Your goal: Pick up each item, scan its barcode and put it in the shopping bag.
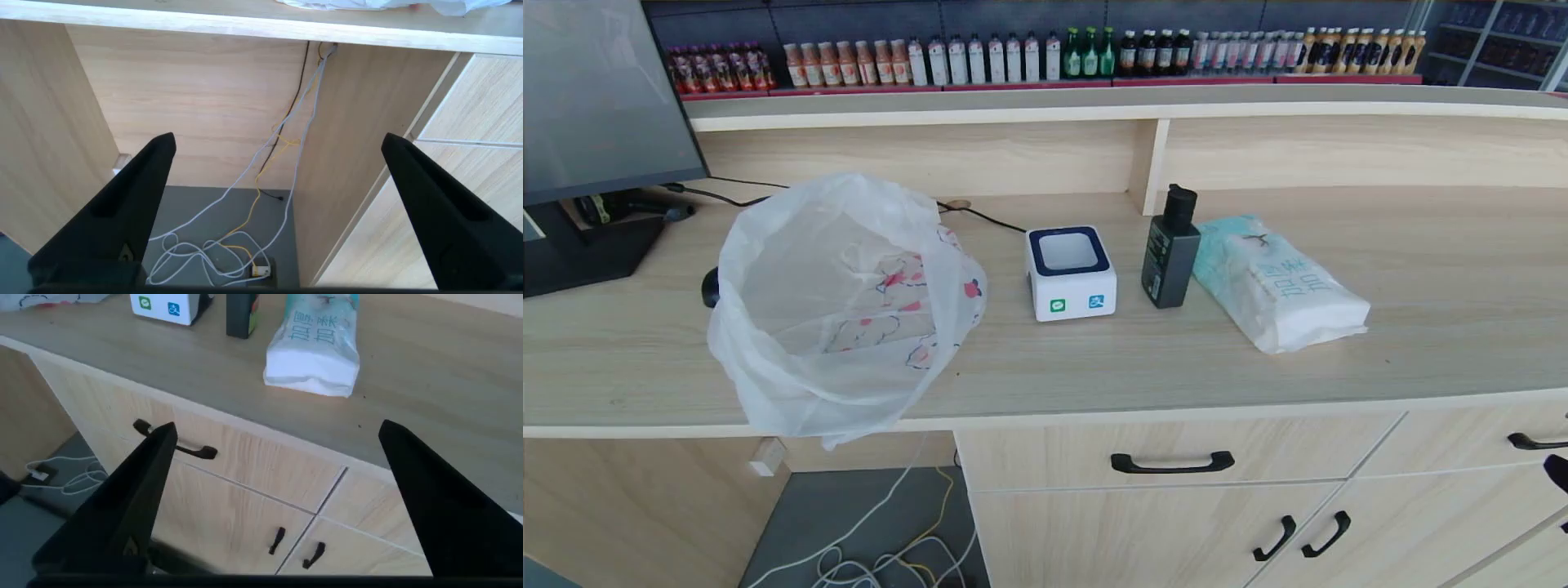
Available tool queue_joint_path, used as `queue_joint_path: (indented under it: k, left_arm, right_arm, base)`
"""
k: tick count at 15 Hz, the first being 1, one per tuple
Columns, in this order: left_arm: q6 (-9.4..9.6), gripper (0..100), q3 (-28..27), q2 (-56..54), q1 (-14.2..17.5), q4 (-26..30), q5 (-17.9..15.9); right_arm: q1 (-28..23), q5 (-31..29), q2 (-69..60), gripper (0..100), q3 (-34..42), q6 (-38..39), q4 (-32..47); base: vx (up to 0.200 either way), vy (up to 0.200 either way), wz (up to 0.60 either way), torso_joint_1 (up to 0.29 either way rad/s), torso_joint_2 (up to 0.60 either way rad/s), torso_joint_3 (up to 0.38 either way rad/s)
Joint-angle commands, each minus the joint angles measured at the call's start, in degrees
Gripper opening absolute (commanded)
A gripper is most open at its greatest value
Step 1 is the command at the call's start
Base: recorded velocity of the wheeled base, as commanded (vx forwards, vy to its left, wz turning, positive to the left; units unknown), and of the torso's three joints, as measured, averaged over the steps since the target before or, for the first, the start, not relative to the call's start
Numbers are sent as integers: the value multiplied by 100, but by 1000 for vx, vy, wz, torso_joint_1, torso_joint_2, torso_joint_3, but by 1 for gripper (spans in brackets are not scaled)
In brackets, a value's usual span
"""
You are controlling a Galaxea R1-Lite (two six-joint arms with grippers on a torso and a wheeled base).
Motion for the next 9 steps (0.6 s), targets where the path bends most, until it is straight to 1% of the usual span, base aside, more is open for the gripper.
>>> queue_joint_path:
  k: [1,3,5,6,7,9]
  left_arm:
    - [-2,100,0,-2,-4,0,0]
    - [-2,100,0,-2,5,0,0]
    - [-2,100,0,-2,5,0,0]
    - [-2,100,0,-2,-4,0,0]
    - [-2,100,0,-2,5,0,0]
    - [-2,100,0,-2,5,0,0]
  right_arm:
    - [968,28,2145,100,-137,-559,-1513]
    - [1522,-24,2919,100,-295,-603,-2401]
    - [1777,-279,3481,100,-568,-550,-3007]
    - [1856,-376,3622,100,-673,-489,-3113]
    - [2014,-613,3850,100,-867,-383,-3262]
    - [2172,-965,4193,100,-1007,-304,-3368]
  base:
    - [0,0,0,0,0,0]
    - [0,0,0,0,0,0]
    - [0,0,0,0,0,0]
    - [0,0,0,0,0,0]
    - [0,0,0,0,0,0]
    - [0,0,0,0,0,0]
